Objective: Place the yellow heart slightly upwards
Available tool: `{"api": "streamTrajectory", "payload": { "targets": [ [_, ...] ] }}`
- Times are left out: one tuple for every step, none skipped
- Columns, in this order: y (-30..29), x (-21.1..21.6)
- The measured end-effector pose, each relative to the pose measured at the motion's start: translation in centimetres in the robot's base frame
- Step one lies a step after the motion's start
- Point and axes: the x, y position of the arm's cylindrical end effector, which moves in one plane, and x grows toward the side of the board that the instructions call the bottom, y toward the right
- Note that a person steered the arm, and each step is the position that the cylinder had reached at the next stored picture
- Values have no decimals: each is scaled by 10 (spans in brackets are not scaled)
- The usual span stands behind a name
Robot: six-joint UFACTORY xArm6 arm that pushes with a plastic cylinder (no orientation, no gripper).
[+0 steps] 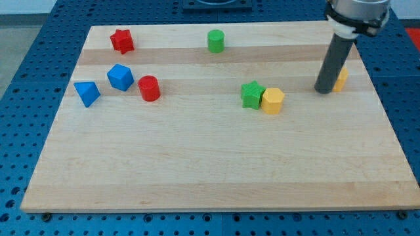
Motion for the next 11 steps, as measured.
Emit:
{"api": "streamTrajectory", "payload": {
  "targets": [
    [0,-17],
    [-6,2],
    [-12,73],
    [34,76],
    [47,61],
    [47,31],
    [46,3],
    [42,-25],
    [39,-50],
    [38,-75],
    [38,-87]
  ]
}}
